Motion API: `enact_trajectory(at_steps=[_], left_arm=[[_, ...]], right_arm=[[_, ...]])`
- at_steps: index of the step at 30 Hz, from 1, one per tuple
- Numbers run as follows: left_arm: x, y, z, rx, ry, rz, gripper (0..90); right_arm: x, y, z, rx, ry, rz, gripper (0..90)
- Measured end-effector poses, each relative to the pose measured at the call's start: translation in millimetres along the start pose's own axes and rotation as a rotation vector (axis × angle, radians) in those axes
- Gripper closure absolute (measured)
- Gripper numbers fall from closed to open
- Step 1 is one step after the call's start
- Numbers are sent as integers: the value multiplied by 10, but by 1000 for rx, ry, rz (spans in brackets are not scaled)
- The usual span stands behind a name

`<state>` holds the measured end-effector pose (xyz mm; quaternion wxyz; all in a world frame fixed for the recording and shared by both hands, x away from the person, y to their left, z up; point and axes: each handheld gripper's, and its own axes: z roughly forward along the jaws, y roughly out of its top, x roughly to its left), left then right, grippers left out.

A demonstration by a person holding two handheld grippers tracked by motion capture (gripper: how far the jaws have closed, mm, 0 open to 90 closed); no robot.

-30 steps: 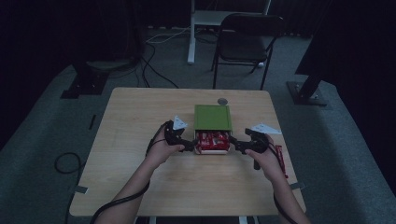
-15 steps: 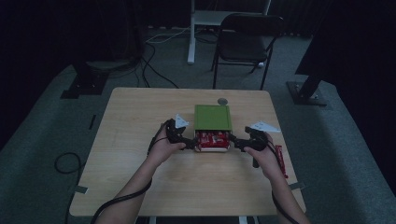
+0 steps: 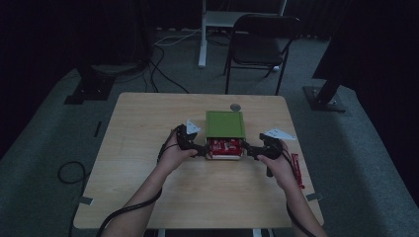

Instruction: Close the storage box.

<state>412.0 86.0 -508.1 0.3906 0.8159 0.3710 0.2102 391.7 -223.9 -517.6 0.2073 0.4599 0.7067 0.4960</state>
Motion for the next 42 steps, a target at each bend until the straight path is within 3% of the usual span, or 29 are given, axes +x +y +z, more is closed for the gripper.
enact_trajectory(at_steps=[4, 8, 15, 29, 33, 37, 42], left_arm=[[-10, -9, -19, -22, -17, 2, 37], [-55, -15, -68, -41, -53, -6, 37], [-99, -68, -176, -43, -72, -19, 38], [-9, -301, -336, -16, -49, -40, 38], [52, -390, -369, -9, -36, -63, 38], [108, -472, -395, 6, -17, -55, 38], [214, -597, -469, 12, 6, -91, 38]], right_arm=[[-2, -19, 2, -2, 12, 0, 104], [5, -34, -35, -18, 49, 37, 104], [-16, -65, -152, -30, 39, 45, 104], [-95, -253, -391, -5, -4, 38, 104], [-129, -340, -450, 10, -20, 44, 104], [-176, -428, -502, 31, -38, 45, 104], [-249, -515, -563, 49, -65, 51, 104]])
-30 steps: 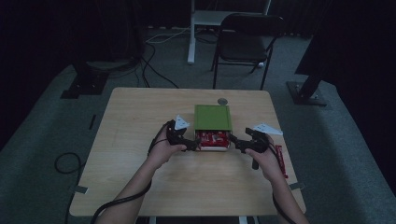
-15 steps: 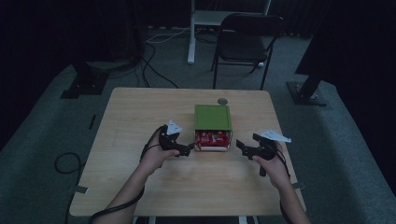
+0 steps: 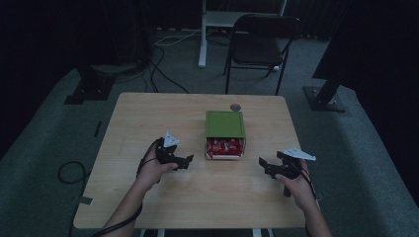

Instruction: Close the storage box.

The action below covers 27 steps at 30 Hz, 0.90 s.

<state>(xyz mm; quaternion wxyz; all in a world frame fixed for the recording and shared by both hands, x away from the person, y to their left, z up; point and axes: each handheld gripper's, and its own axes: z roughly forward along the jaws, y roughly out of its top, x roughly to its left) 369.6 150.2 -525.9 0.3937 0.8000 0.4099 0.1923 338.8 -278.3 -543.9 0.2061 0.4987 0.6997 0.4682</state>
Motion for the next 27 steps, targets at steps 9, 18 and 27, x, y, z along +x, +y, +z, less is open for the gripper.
enact_trajectory(at_steps=[9, 18, 27], left_arm=[[279, -206, -203, -6, 60, -78, 38], [455, -462, -349, 17, 140, -138, 38], [596, -693, -512, 30, 225, -211, 38]], right_arm=[[-64, -155, -73, 18, -32, 6, 104], [-75, -293, -136, 36, -56, 5, 104], [-84, -411, -190, 65, -68, 3, 104]])
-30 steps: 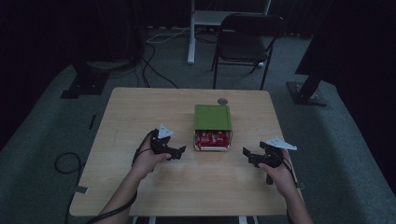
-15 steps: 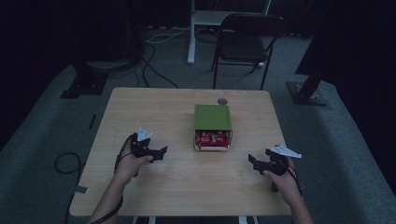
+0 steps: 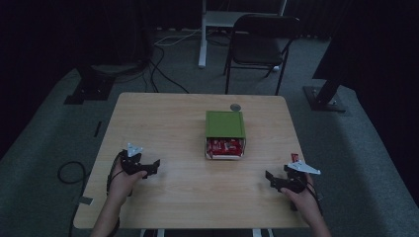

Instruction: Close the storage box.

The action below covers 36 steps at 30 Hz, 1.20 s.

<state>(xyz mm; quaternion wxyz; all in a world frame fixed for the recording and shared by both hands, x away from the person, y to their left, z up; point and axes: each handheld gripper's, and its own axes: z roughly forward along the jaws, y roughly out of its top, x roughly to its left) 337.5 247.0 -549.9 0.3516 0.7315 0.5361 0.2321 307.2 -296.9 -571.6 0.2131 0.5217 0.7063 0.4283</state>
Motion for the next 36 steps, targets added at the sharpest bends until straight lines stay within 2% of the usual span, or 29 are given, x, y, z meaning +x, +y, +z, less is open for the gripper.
enact_trajectory(at_steps=[3, 6, 12, 17, 26, 28, 33, 36], left_arm=[[74, -59, -48, -2, 33, -30, 39], [130, -120, -79, 3, 48, -53, 38], [228, -215, -135, 10, 80, -78, 38], [306, -284, -160, 27, 124, -97, 38], [339, -396, -208, 42, 185, -108, 38], [337, -409, -204, 52, 188, -112, 38], [332, -457, -195, 76, 235, -130, 38], [334, -467, -203, 76, 240, -144, 38]], right_arm=[[-1, -42, -4, 11, -6, 7, 104], [-2, -80, -7, 24, -15, 4, 104], [-9, -126, -25, 39, -40, -7, 104], [8, -146, -46, 48, -53, -21, 104], [62, -166, -43, 92, -77, -45, 104], [65, -171, -43, 102, -87, -43, 104], [79, -175, -36, 119, -82, -49, 104], [89, -177, -30, 131, -71, -51, 104]])
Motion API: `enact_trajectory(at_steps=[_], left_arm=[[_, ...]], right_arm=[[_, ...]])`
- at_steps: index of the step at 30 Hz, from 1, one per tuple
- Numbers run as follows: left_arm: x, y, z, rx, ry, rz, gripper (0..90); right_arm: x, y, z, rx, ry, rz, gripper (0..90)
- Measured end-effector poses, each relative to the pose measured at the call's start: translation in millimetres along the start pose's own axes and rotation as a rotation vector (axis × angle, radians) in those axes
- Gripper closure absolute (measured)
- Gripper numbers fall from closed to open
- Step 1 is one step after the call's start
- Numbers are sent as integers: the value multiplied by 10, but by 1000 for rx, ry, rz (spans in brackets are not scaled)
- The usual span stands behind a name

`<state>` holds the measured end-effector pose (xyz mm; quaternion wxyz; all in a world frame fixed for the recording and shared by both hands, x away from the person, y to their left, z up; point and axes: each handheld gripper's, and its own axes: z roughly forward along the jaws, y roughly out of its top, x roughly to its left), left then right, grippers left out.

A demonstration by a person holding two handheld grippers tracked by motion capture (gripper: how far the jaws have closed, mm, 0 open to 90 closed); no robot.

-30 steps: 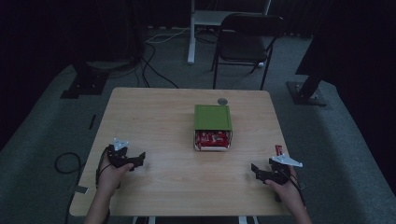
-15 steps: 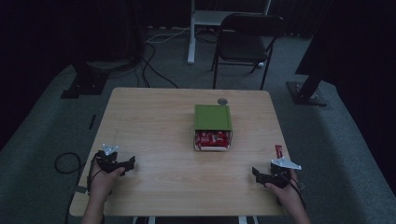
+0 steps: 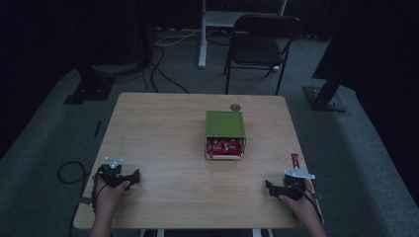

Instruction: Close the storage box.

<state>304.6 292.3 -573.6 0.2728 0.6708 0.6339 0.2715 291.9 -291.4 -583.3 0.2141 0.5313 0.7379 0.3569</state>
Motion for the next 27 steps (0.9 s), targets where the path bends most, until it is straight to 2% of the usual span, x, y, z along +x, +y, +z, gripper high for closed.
enact_trajectory(at_steps=[5, 6, 7, 8, 12, 17, 27], left_arm=[[-6, -5, -2, -2, 11, -14, 37], [-11, -7, -4, -1, 14, -17, 37], [-16, -9, -6, -1, 18, -20, 37], [-22, -11, -9, 0, 23, -26, 37], [-49, -20, -14, -3, 43, -50, 37], [-51, -19, -14, -3, 45, -53, 37], [-94, -2, 5, -4, 80, -90, 34]], right_arm=[[3, -1, 3, 1, -6, -4, 104], [10, -1, 5, 5, -15, -14, 104], [36, -1, 13, 16, -31, -49, 105], [54, -2, 14, 18, -21, -65, 104], [55, -1, 15, 19, -19, -62, 104], [55, -1, 15, 19, -20, -62, 103], [55, -1, 16, 19, -20, -62, 103]])
